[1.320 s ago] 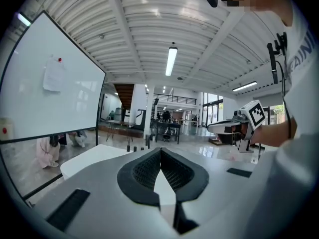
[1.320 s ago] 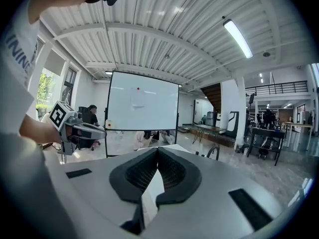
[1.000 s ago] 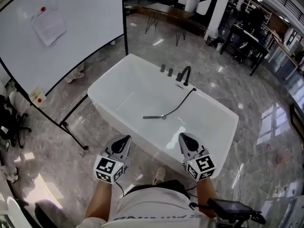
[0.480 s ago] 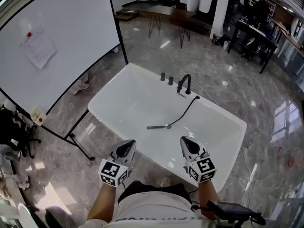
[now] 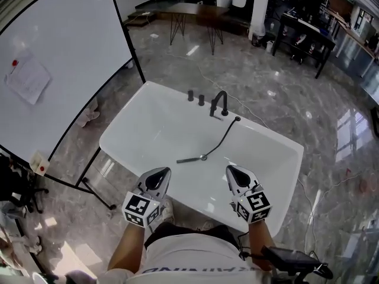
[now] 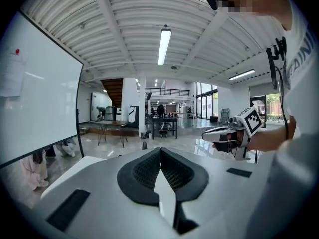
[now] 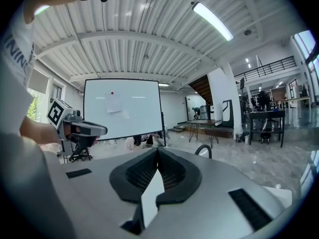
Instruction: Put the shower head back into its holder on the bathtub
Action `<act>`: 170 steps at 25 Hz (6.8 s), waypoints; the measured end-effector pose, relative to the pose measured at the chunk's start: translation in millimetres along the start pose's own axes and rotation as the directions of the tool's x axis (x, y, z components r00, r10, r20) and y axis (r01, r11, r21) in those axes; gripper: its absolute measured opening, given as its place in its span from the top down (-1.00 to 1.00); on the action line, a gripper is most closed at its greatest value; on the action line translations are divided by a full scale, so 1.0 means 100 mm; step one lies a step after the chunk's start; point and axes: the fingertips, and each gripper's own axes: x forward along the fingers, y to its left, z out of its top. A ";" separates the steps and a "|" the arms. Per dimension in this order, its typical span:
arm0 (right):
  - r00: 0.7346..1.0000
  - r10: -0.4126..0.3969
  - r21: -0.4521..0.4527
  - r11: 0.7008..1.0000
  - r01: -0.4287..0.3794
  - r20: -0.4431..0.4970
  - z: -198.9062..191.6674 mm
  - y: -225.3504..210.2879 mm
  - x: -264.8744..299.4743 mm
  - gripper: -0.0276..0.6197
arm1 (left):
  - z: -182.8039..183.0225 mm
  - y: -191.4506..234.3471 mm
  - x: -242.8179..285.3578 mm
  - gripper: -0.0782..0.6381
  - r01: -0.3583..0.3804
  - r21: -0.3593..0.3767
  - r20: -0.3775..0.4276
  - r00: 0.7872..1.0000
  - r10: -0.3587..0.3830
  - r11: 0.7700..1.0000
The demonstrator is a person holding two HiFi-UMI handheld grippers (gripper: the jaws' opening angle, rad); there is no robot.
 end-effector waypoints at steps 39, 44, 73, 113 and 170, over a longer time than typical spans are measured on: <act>0.941 -0.073 -0.034 0.997 0.066 -0.331 -1.62 -0.45 2.74 0.88 | -1.76 2.57 2.07 0.73 0.127 -0.145 -0.160 0.976 -0.150 0.981; 0.924 0.006 -0.088 0.995 -0.043 -0.384 -2.45 -0.45 3.63 0.87 | -2.57 3.00 2.53 0.73 0.072 -0.201 -0.229 0.966 -0.118 0.977; 0.428 0.013 -0.311 0.668 -0.676 -0.904 -7.82 -0.49 5.81 0.19 | -6.27 3.68 3.66 0.73 0.162 -0.216 -0.480 0.841 -0.249 0.963; 0.754 -0.098 -0.623 0.636 -0.454 -0.650 -6.80 0.02 5.30 0.53 | -6.12 3.80 3.58 0.73 0.026 -0.191 -0.521 0.845 -0.124 0.981; 0.683 -0.458 -0.398 0.573 0.716 0.569 1.90 -1.36 1.34 0.53 | 0.03 1.15 2.14 0.73 0.300 -0.154 0.031 0.954 -0.299 0.941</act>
